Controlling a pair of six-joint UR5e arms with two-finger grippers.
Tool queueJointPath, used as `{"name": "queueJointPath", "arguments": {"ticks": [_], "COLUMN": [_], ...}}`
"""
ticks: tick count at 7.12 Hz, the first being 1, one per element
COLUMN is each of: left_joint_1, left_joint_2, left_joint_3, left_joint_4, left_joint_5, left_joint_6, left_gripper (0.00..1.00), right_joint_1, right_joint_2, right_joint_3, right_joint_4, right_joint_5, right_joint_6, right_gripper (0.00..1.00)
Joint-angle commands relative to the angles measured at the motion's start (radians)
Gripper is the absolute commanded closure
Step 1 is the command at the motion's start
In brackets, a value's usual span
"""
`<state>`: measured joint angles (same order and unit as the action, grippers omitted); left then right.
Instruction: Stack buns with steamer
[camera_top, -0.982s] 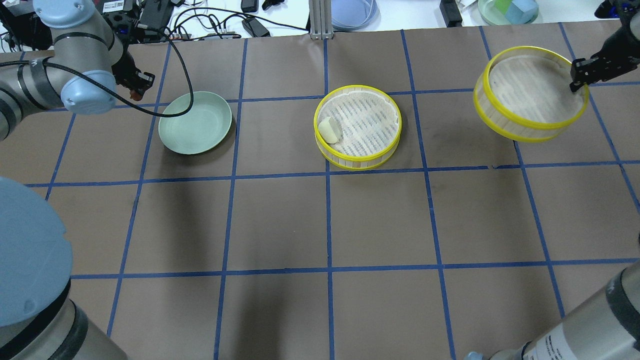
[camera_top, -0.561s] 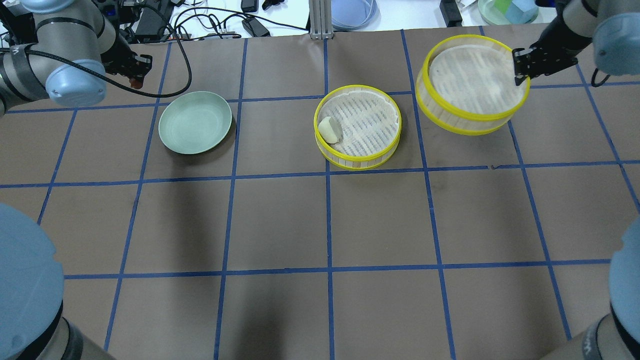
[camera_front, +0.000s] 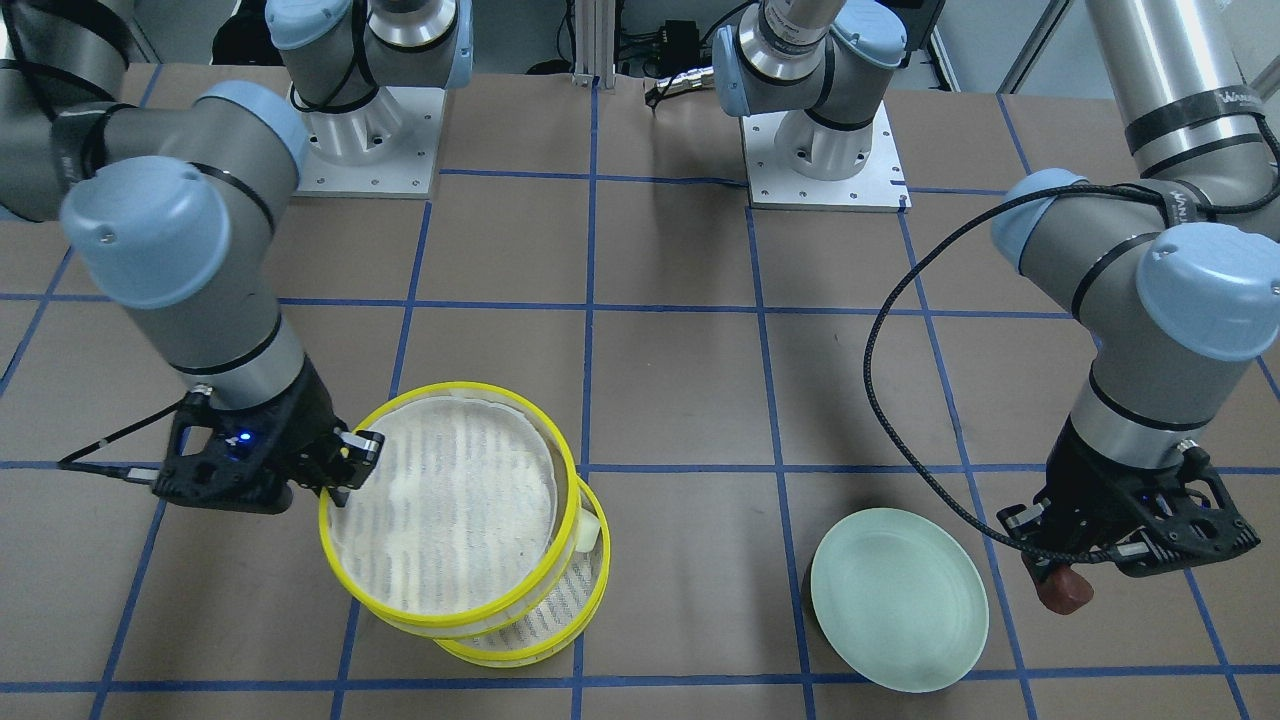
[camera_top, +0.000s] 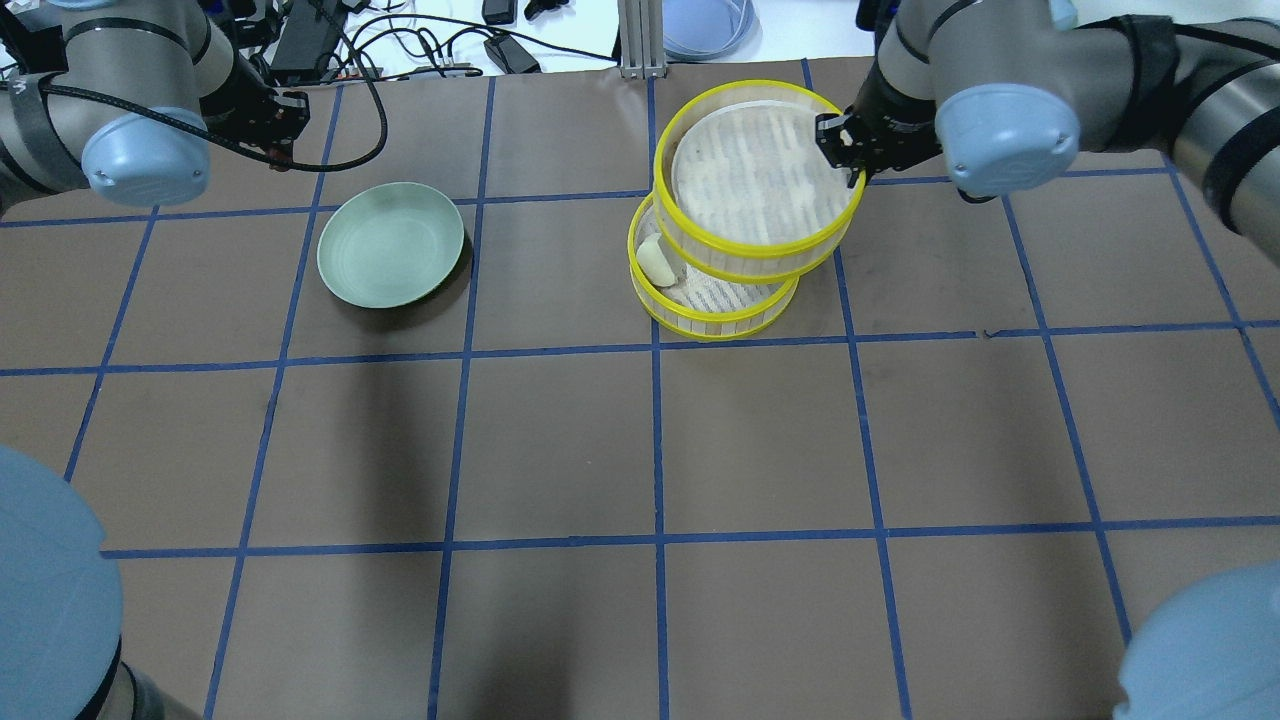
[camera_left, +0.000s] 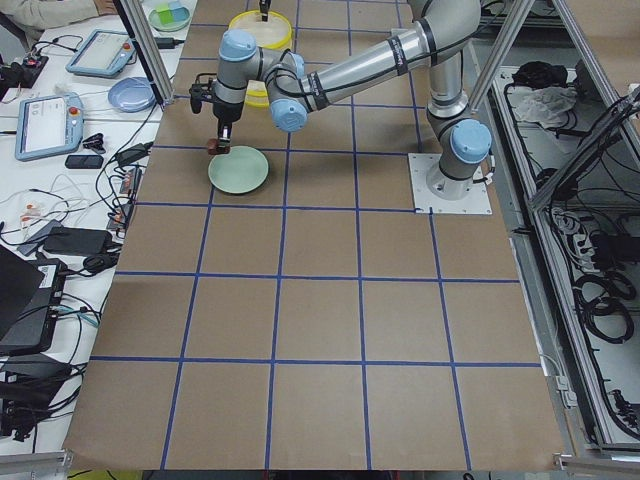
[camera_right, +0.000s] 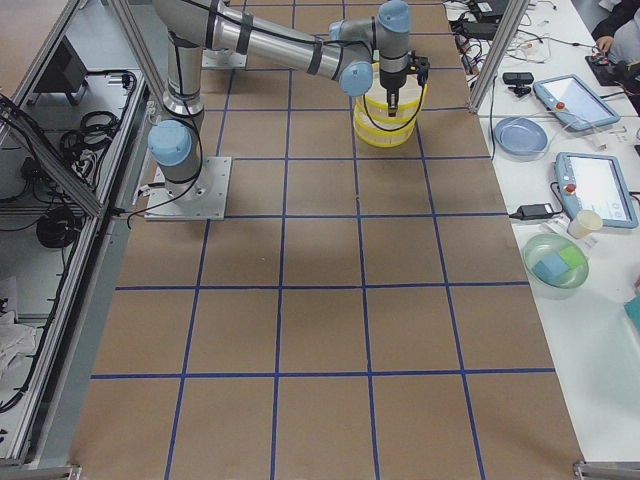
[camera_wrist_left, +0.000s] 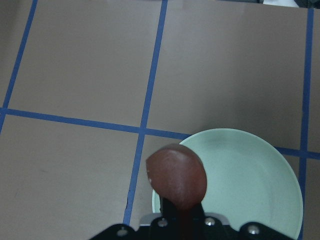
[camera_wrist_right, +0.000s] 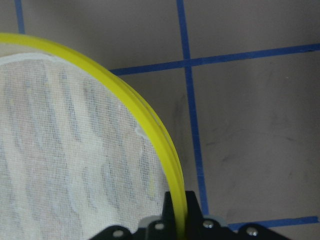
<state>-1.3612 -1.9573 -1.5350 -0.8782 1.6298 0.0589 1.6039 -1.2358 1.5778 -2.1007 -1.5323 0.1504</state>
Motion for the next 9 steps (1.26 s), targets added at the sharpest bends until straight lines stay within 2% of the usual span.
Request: {"name": "queueJointPath", "arguments": {"ticks": [1,9], "left_joint_1": [-0.001,-0.01], "left_joint_2": [-0.003,-0.005], "left_joint_3": [-0.011,-0.013], "left_joint_4": [-0.001,0.001], "left_joint_5": [0.001,-0.008], "left_joint_6": [-0.019,-0.074], "left_gripper": [1.0,1.0], "right_joint_1": [0.037,0.039], "right_joint_2": [0.07,0.075], "right_joint_3": [0.01,0.054], "right_joint_4": [-0.085,-0.091], "right_joint_5": [0.001,-0.008], "right_joint_6": [0.058,0.071], "right_gripper": [1.0,1.0]}}
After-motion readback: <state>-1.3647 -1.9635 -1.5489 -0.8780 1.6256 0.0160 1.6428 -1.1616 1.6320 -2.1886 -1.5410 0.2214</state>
